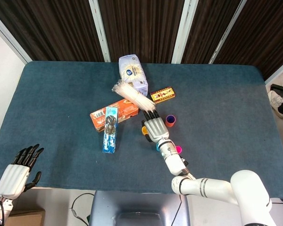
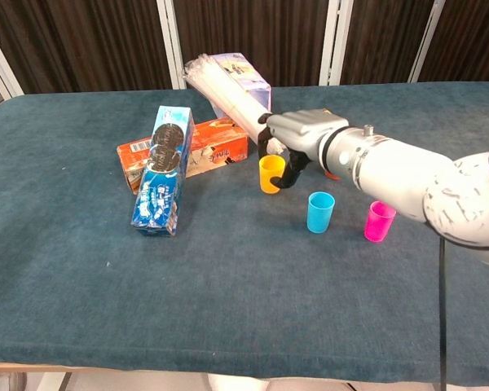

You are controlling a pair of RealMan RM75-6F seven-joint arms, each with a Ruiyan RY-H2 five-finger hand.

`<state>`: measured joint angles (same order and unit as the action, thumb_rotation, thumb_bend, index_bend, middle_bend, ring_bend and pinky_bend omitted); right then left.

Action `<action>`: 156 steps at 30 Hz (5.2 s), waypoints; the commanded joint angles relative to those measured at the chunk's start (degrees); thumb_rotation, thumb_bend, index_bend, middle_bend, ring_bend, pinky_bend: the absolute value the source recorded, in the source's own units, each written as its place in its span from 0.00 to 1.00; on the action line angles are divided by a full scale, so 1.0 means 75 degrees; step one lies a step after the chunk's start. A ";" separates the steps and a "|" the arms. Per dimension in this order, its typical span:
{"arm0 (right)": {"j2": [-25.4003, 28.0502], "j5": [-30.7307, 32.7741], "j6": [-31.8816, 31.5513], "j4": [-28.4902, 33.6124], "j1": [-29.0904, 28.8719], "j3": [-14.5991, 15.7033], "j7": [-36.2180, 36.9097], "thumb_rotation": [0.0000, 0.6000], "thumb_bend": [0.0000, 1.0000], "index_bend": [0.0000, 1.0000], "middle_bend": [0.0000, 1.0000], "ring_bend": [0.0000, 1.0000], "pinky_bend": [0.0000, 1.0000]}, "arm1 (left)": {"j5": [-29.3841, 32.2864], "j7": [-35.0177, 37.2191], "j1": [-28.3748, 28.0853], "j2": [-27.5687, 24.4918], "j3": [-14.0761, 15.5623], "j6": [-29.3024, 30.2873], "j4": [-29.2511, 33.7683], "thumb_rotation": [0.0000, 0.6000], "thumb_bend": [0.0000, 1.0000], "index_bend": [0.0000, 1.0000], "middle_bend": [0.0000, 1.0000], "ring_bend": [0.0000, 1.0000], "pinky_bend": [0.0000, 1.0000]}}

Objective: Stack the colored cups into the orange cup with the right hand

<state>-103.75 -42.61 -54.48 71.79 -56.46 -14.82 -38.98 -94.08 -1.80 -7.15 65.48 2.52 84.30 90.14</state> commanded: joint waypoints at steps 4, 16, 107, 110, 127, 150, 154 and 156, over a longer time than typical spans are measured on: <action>0.0886 -0.0345 -0.0654 0.0913 0.0362 -0.0254 0.0269 1.00 0.48 0.60 0.06 0.00 0.00 | -0.0028 -0.0009 0.0022 -0.0010 0.0013 0.0040 0.0022 1.00 0.46 0.00 0.00 0.00 0.10; 0.1977 0.0138 -0.0520 0.1131 0.0775 -0.0283 0.0424 1.00 0.48 0.60 0.06 0.00 0.00 | 0.0030 -0.0146 -0.0030 0.0073 -0.0015 -0.0086 0.0013 1.00 0.46 0.00 0.00 0.00 0.10; 0.1951 -0.0214 -0.0968 0.1617 0.0959 -0.0214 0.0459 1.00 0.48 0.62 0.07 0.00 0.00 | -0.0035 -0.0078 -0.0019 0.0063 0.0000 -0.0019 -0.0011 1.00 0.46 0.00 0.00 0.00 0.10; 0.1898 -0.0029 -0.0879 0.1394 0.0950 -0.0179 0.0401 1.00 0.48 0.62 0.07 0.00 0.00 | -0.0024 -0.0075 -0.0020 0.0062 -0.0004 -0.0024 -0.0016 1.00 0.46 0.00 0.00 0.00 0.10; 0.1242 0.0086 -0.0307 0.0185 0.0740 -0.0036 0.0524 1.00 0.48 0.61 0.07 0.00 0.00 | 0.0090 -0.0093 -0.0057 0.0095 -0.0044 -0.0120 -0.0048 1.00 0.46 0.00 0.00 0.00 0.10; 0.4274 -0.3831 -0.1181 0.4021 0.2761 0.2005 0.2059 1.00 0.48 0.15 0.00 0.00 0.00 | 0.0025 -0.0147 -0.0043 0.0115 -0.0005 -0.0091 -0.0017 1.00 0.46 0.00 0.00 0.00 0.10; 0.4200 -0.4105 -0.0955 0.3727 0.2895 0.2277 0.2216 1.00 0.48 0.18 0.00 0.00 0.00 | -0.0012 -0.0163 -0.0043 0.0129 0.0005 -0.0074 -0.0014 1.00 0.46 0.00 0.00 0.00 0.10; 0.4129 -0.4051 -0.0653 0.3551 0.2860 0.2342 0.2310 1.00 0.48 0.19 0.00 0.00 0.00 | -0.0038 -0.0179 -0.0045 0.0136 0.0018 -0.0075 -0.0014 1.00 0.46 0.00 0.00 0.00 0.10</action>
<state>-72.73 -73.08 -61.27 99.52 -35.06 2.14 -22.50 -94.34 -3.12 -7.48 66.48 2.63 83.74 90.04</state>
